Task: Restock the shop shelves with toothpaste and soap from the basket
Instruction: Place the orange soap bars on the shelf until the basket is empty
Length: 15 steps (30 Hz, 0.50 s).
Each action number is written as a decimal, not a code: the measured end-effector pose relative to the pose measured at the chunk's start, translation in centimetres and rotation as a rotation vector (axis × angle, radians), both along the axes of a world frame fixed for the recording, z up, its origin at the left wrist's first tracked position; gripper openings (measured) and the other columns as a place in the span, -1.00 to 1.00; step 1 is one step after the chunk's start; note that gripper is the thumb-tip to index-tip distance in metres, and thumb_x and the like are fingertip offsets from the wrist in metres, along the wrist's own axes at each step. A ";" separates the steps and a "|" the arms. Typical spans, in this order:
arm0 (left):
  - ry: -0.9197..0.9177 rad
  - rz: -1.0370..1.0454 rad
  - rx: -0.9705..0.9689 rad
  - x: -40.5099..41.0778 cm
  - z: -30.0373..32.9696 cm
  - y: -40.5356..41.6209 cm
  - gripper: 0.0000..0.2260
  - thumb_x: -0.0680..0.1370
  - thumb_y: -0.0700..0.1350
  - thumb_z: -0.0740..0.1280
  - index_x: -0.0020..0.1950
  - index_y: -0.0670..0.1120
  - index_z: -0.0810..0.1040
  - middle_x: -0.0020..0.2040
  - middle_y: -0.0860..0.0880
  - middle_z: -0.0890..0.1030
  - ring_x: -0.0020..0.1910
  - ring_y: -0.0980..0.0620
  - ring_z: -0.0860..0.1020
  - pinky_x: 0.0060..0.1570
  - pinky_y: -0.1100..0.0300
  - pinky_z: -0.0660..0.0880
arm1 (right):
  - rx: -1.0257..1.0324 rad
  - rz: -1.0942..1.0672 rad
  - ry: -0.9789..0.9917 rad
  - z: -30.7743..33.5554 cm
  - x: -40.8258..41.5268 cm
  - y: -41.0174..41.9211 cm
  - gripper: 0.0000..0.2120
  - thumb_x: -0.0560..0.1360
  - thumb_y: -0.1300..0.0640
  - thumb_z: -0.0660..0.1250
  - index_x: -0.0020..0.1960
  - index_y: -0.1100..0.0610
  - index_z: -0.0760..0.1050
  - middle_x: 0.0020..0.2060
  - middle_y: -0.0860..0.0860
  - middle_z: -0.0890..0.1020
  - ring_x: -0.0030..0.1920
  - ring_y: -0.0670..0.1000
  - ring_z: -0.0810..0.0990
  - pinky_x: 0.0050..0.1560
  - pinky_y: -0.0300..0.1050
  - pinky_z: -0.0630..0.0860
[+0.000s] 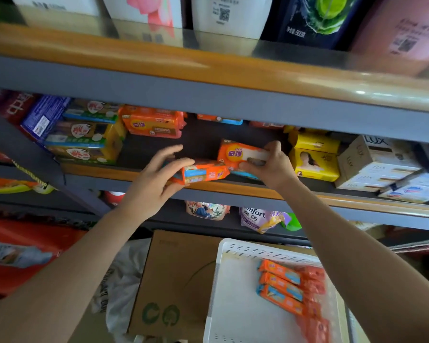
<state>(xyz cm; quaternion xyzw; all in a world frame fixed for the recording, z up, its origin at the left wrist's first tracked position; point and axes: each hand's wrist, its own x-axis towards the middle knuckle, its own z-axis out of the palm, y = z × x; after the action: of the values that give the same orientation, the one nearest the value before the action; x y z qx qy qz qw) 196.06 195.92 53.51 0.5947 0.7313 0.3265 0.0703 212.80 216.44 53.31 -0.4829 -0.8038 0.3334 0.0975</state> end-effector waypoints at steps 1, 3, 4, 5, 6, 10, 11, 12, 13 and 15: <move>-0.002 0.030 -0.019 0.1 -0.1 -0.1 -0.55 0.44 -0.32 0.36 0.28 -0.04 0.41 0.38 -0.13 0.31 0.33 -0.07 0.35 0.08 -0.01 0.53 | 0.000 0.004 0.017 0.1 0.2 -0.1 -0.27 0.29 -0.11 0.51 0.25 0.22 0.25 0.18 0.15 0.48 0.10 0.09 0.49 -0.09 -0.18 0.32; -0.052 0.098 -0.053 0.5 0.1 0.0 -0.59 0.48 -0.19 0.35 0.31 -0.05 0.38 0.40 -0.12 0.27 0.32 -0.08 0.36 0.09 -0.05 0.53 | 0.000 0.002 0.054 0.2 0.5 -0.5 -0.29 0.30 -0.06 0.52 0.24 0.22 0.24 0.18 0.15 0.46 0.01 0.02 0.43 -0.09 -0.20 0.30; -0.093 0.123 -0.082 0.8 0.4 0.1 -0.58 0.48 -0.04 0.34 0.31 -0.04 0.36 0.41 -0.10 0.24 0.31 -0.06 0.37 0.10 -0.06 0.51 | 0.000 0.000 0.074 0.4 0.5 -0.6 -0.30 0.30 -0.04 0.52 0.24 0.22 0.24 0.17 0.15 0.45 -0.01 -0.01 0.40 -0.08 -0.21 0.30; -0.137 0.151 -0.108 1.0 0.5 0.4 -0.52 0.44 0.13 0.28 0.30 -0.01 0.35 0.41 -0.07 0.21 0.29 -0.03 0.37 0.12 -0.03 0.48 | 0.008 0.001 0.096 0.5 0.4 -0.7 -0.31 0.30 -0.02 0.52 0.23 0.22 0.24 0.16 0.14 0.45 -0.02 -0.02 0.37 -0.08 -0.22 0.29; -0.186 0.190 -0.116 1.3 0.7 0.8 -0.46 0.38 0.24 0.21 0.27 0.00 0.35 0.40 -0.04 0.19 0.27 0.02 0.36 0.13 0.02 0.43 | 0.023 0.006 0.109 0.5 0.2 -0.6 -0.31 0.29 -0.01 0.53 0.22 0.22 0.24 0.13 0.12 0.43 -0.03 -0.03 0.36 -0.08 -0.22 0.29; -0.423 0.445 -0.066 2.3 1.5 2.9 -0.66 0.50 0.19 0.11 0.09 0.02 0.48 0.35 -0.04 0.28 0.22 0.14 0.33 0.12 0.23 0.24 | 0.135 -0.012 0.153 -0.2 -0.5 -0.6 -0.35 0.28 0.03 0.55 0.17 0.22 0.27 0.03 0.02 0.36 -0.04 -0.01 0.36 -0.09 -0.19 0.28; -0.418 0.508 -0.114 2.4 1.5 3.3 -0.71 0.54 0.13 0.13 0.09 0.02 0.50 0.36 -0.06 0.28 0.27 0.04 0.34 0.19 0.20 0.25 | 0.168 -0.010 0.163 -0.4 -0.7 -0.8 -0.38 0.29 0.06 0.54 0.16 0.22 0.27 0.05 0.04 0.38 -0.02 0.03 0.39 -0.08 -0.15 0.31; -0.385 0.548 -0.195 2.3 1.3 3.6 -0.75 0.55 0.11 0.15 0.11 0.04 0.50 0.36 -0.08 0.26 0.31 -0.08 0.34 0.28 0.10 0.26 | 0.207 -0.002 0.171 -0.8 -1.0 -0.8 -0.42 0.31 0.09 0.53 0.15 0.22 0.27 0.08 0.09 0.41 0.03 0.09 0.42 -0.05 -0.10 0.35; -0.356 0.574 -0.278 2.3 1.1 3.6 -0.75 0.55 0.10 0.17 0.17 0.06 0.46 0.37 -0.09 0.25 0.32 -0.16 0.33 0.34 0.01 0.24 | 0.240 0.014 0.174 -1.0 -1.3 -1.0 -0.48 0.35 0.13 0.50 0.13 0.23 0.28 0.11 0.14 0.42 0.08 0.15 0.45 0.01 -0.01 0.39; -0.324 0.611 -0.385 2.6 1.2 3.5 -0.56 0.53 0.16 0.18 0.37 0.05 0.27 0.40 -0.13 0.25 0.36 -0.21 0.29 0.38 -0.08 0.19 | 0.276 0.061 0.182 -1.2 -1.7 -1.3 -0.59 0.43 0.19 0.42 0.13 0.24 0.27 0.15 0.19 0.43 0.12 0.25 0.46 0.06 0.10 0.41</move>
<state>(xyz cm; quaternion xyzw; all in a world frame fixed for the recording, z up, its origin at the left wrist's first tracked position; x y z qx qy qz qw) 198.67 199.43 54.74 0.2663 0.9020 0.2788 0.1944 211.09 215.12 52.16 -0.4079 -0.8443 0.2648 0.2251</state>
